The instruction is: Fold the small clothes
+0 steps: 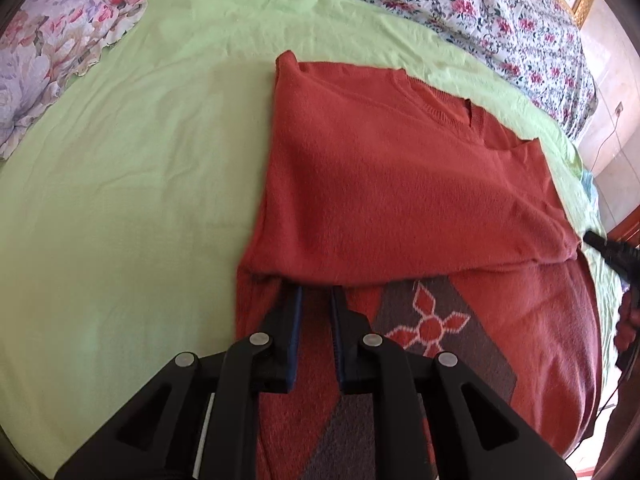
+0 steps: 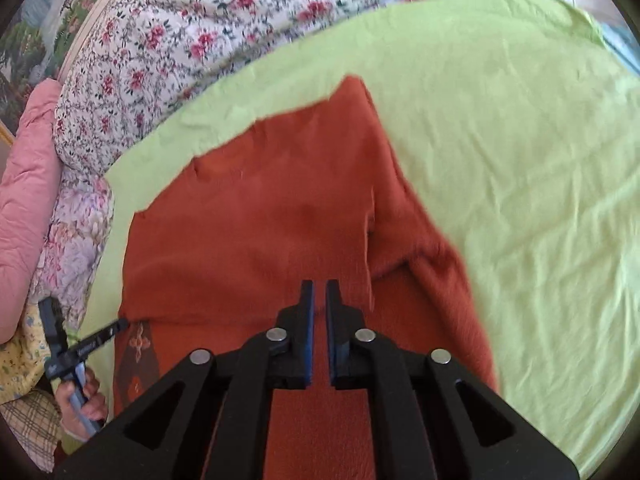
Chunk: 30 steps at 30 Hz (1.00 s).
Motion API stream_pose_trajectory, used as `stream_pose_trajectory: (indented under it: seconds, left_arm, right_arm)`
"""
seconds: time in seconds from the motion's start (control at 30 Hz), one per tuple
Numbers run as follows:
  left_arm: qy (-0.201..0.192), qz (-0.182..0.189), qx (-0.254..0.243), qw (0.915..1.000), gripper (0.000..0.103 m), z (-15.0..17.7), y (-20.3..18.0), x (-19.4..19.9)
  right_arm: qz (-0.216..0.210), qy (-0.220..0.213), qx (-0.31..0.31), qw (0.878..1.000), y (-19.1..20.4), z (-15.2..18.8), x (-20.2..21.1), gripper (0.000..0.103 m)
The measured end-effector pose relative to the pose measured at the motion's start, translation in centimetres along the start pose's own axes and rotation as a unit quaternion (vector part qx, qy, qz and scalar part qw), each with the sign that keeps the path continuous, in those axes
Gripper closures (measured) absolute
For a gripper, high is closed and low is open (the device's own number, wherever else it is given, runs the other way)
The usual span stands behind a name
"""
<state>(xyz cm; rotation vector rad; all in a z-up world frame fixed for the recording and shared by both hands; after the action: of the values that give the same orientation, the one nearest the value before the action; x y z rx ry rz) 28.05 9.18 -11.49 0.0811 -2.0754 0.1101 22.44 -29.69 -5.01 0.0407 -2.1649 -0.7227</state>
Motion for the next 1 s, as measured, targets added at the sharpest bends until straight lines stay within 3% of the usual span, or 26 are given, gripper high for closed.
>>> stream_pose_trajectory:
  seconds: [0.03, 0.07, 0.1, 0.23, 0.3, 0.37, 0.7, 0.77, 1.0]
  left_arm:
    - [0.000, -0.001, -0.001, 1.0000, 0.089, 0.2, 0.0, 0.1]
    - [0.001, -0.002, 0.000, 1.0000, 0.089, 0.4, 0.1, 0.3]
    - [0.003, 0.000, 0.002, 1.0000, 0.088, 0.7, 0.2, 0.5]
    - [0.005, 0.002, 0.014, 0.9999, 0.085, 1.8, 1.1, 2.2]
    - [0.004, 0.003, 0.018, 0.9998, 0.077, 2.9, 1.7, 3.4]
    - [0.006, 0.002, 0.022, 0.9997, 0.060, 4.2, 2.2, 4.4]
    - [0.046, 0.042, 0.036, 0.9974, 0.058, 14.8, 3.2, 8.9]
    - [0.049, 0.058, 0.042, 0.9962, 0.047, 16.9, 3.3, 9.6]
    - [0.021, 0.097, 0.042, 0.9942, 0.046, 21.9, 2.0, 11.9]
  right_arm:
    - [0.003, -0.004, 0.007, 1.000, 0.0, -1.1, -0.5, 0.079]
    - [0.010, -0.004, 0.014, 1.000, -0.1, -1.9, -1.2, 0.060]
    - [0.020, 0.001, 0.022, 1.000, -0.3, -2.5, -2.1, 0.054]
    - [0.022, 0.010, 0.016, 1.000, -0.2, -3.1, -3.4, 0.054]
    - [-0.002, 0.003, 0.018, 1.000, 0.6, -2.4, -2.3, 0.054]
    - [-0.009, -0.002, 0.025, 1.000, 1.4, -1.4, -1.1, 0.054]
    - [-0.031, 0.022, 0.058, 0.998, 1.8, 8.0, 6.0, 0.053]
    - [-0.030, 0.018, 0.052, 0.998, 1.5, 9.5, 7.2, 0.053]
    - [-0.037, 0.003, 0.039, 0.999, 0.3, 15.7, 11.8, 0.053]
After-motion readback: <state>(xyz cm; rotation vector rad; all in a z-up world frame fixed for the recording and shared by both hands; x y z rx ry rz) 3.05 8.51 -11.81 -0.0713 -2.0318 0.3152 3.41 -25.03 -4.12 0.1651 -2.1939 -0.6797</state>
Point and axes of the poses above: each gripper's, at about its wrist camera, not at the fingertips, and x roughly against the way its jaws point, y to its left, z to its underside, the point moved 9 cm from there along -x, roughly the way its jaws point, and after that the axes turned 12 degrees about -z, right-handed, at the moved point
